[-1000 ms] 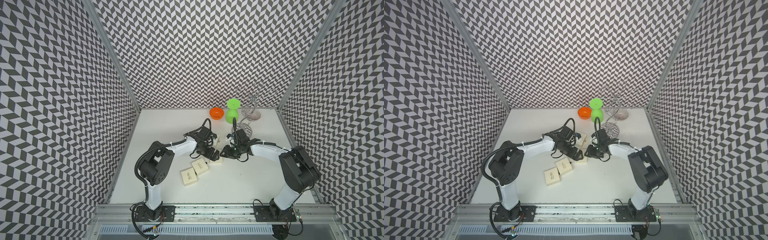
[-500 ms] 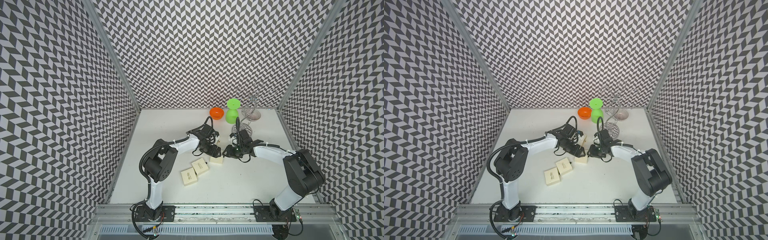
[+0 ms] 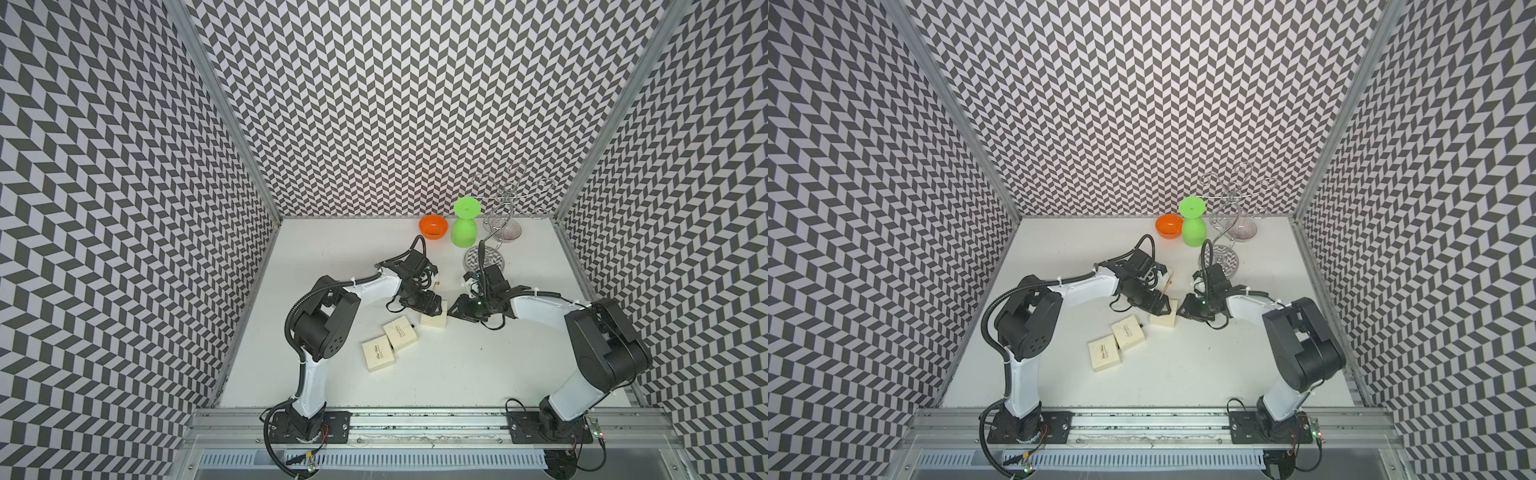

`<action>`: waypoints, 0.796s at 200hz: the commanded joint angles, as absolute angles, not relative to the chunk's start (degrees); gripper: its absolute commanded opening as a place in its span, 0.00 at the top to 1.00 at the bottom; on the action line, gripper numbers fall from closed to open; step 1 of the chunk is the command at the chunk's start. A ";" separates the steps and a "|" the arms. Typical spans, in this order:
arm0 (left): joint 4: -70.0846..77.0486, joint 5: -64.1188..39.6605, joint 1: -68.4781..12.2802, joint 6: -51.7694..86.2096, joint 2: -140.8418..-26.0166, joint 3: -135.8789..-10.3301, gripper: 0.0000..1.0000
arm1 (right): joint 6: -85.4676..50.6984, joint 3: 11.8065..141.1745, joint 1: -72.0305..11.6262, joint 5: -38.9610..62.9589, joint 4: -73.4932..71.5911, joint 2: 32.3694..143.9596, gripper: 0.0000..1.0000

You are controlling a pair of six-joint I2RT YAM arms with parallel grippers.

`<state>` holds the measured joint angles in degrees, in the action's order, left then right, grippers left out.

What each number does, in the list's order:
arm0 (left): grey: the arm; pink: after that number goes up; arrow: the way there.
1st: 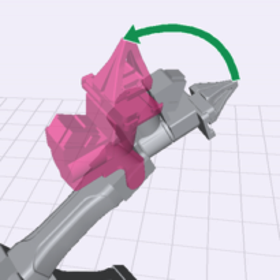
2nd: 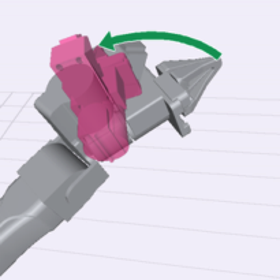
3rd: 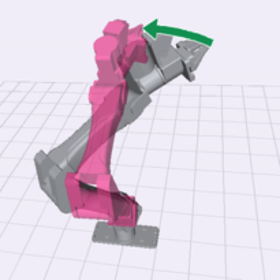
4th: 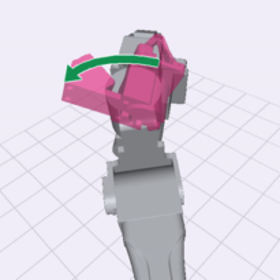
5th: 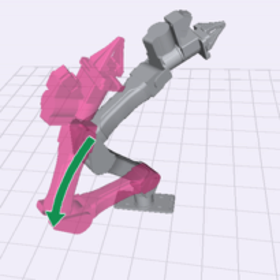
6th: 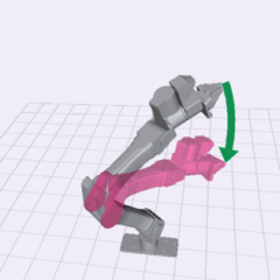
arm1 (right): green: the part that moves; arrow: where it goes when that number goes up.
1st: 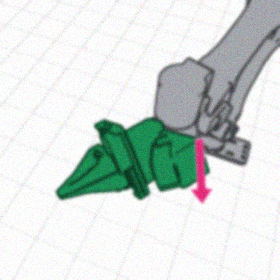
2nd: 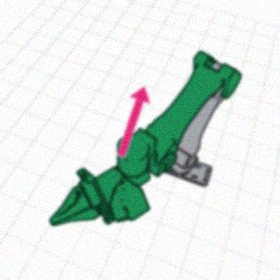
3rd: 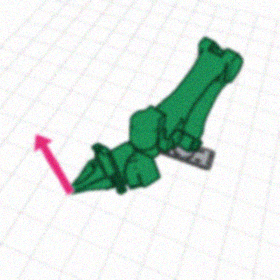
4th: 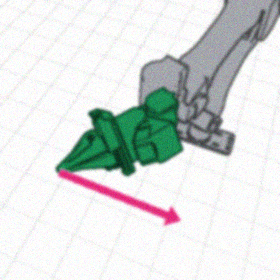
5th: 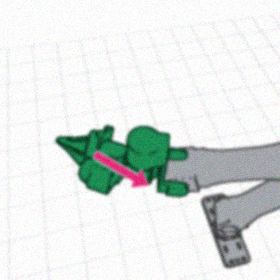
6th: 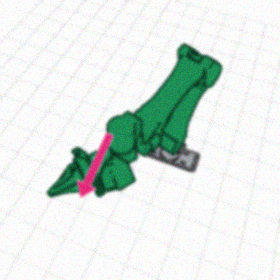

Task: Take out the earrings from the drawer-style jewelry box
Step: Open the drawer in the jewelry box.

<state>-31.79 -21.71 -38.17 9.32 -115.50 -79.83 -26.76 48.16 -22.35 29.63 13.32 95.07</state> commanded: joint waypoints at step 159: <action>-33.31 -19.35 -38.32 8.87 -117.78 -81.79 0.21 | -26.80 48.95 -22.30 31.18 8.92 96.88 0.96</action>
